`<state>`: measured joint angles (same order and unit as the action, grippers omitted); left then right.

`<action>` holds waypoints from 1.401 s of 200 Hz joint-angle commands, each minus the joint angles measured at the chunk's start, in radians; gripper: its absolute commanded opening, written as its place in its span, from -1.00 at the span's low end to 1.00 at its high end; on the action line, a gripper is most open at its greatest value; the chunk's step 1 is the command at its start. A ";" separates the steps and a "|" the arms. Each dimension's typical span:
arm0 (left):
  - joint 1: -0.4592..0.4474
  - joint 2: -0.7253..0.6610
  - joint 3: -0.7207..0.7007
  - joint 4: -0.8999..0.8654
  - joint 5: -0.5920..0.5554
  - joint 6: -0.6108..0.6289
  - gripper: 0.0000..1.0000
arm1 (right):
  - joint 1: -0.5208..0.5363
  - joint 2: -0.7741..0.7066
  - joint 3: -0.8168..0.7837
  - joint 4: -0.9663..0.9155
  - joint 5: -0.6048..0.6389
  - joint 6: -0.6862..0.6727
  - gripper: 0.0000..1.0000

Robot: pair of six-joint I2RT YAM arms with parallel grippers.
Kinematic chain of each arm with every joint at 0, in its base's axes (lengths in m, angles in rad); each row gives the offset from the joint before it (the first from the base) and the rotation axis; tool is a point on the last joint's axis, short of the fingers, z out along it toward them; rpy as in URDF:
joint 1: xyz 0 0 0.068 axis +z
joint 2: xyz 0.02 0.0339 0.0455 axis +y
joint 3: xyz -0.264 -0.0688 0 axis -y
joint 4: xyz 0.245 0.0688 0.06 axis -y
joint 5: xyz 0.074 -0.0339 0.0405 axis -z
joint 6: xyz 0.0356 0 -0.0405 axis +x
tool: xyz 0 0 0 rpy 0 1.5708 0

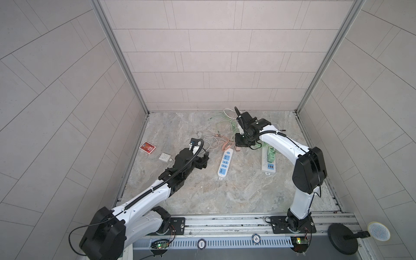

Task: Insert plugs into power strip
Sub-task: Move the socket to the center of the table.

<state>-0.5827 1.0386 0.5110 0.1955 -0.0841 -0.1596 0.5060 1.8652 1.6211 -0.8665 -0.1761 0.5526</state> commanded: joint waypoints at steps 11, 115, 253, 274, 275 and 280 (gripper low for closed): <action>0.003 0.005 0.013 -0.079 -0.033 -0.070 0.73 | 0.078 0.030 -0.003 0.050 -0.001 0.066 -1.00; 0.002 -0.018 0.051 -0.193 -0.086 -0.187 0.73 | 0.149 0.052 -0.057 0.142 0.126 0.221 -1.00; 0.004 -0.116 0.188 -0.496 -0.208 -0.302 0.74 | 0.217 0.066 -0.117 0.196 0.308 0.401 -1.00; 0.004 -0.119 0.199 -0.517 -0.216 -0.302 0.74 | 0.231 0.067 -0.129 0.200 0.302 0.432 -1.00; 0.004 -0.119 0.200 -0.517 -0.216 -0.301 0.74 | 0.231 0.067 -0.131 0.202 0.303 0.434 -1.00; 0.004 -0.121 0.201 -0.520 -0.218 -0.301 0.74 | 0.237 0.060 -0.140 0.210 0.311 0.441 -1.00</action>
<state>-0.5827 0.9344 0.6765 -0.2714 -0.2733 -0.4496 0.7197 1.9221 1.5196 -0.6346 0.0998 0.9253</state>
